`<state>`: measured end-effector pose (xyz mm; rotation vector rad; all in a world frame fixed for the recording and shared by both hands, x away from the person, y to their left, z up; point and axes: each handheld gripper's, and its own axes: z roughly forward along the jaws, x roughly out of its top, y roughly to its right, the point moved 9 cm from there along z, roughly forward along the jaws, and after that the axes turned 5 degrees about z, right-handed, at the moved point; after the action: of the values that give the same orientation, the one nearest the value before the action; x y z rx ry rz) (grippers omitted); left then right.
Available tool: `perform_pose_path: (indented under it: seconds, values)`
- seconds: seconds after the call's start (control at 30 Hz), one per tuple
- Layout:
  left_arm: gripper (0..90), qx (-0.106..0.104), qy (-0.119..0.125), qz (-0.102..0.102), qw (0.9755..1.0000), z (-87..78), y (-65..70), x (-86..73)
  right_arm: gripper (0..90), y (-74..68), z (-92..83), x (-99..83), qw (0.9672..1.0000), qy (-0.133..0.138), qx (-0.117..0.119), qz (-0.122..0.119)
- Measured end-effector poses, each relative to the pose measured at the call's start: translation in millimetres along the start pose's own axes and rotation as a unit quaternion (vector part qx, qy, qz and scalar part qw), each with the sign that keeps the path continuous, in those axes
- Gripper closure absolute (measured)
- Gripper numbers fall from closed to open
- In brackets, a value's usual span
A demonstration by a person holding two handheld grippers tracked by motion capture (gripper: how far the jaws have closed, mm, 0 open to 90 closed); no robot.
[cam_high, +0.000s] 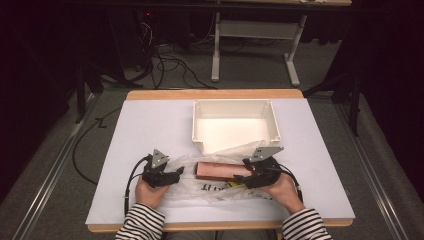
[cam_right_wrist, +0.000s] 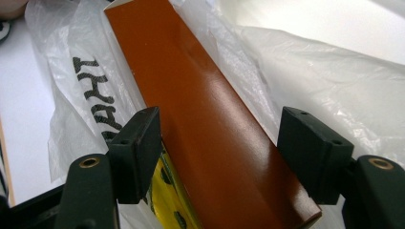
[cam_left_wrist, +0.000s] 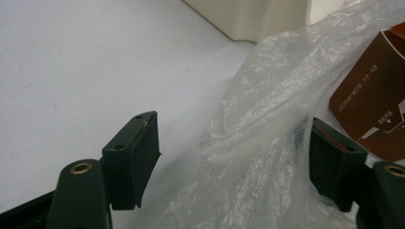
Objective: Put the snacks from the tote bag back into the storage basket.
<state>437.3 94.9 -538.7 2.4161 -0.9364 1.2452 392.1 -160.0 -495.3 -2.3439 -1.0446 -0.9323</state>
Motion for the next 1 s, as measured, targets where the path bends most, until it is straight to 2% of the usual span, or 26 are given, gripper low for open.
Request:
perform_pose_path:
  seconds: [0.23, 0.57, 0.73, 1.0]
  values:
    - [27.5, -0.002, 0.001, -0.002, 1.0, 0.0, 0.2, 0.2, 32.8, -5.4, -4.4, -6.9, 0.9999, -0.014, 0.003, -0.003]
    - [27.5, -0.003, 0.001, -0.002, 1.0, 0.0, 0.3, 0.2, 34.8, -12.7, -7.7, -10.0, 0.9997, -0.017, -0.001, -0.016]
    - [27.4, -0.002, 0.003, -0.002, 1.0, -0.3, 0.2, 0.3, 34.3, -15.0, -0.7, -6.4, 0.9995, -0.023, 0.005, -0.02]
    - [27.1, 0.0, 0.003, -0.001, 1.0, -0.4, 0.2, 0.3, 32.5, -16.2, 17.6, -16.7, 0.9977, -0.054, 0.0, -0.04]
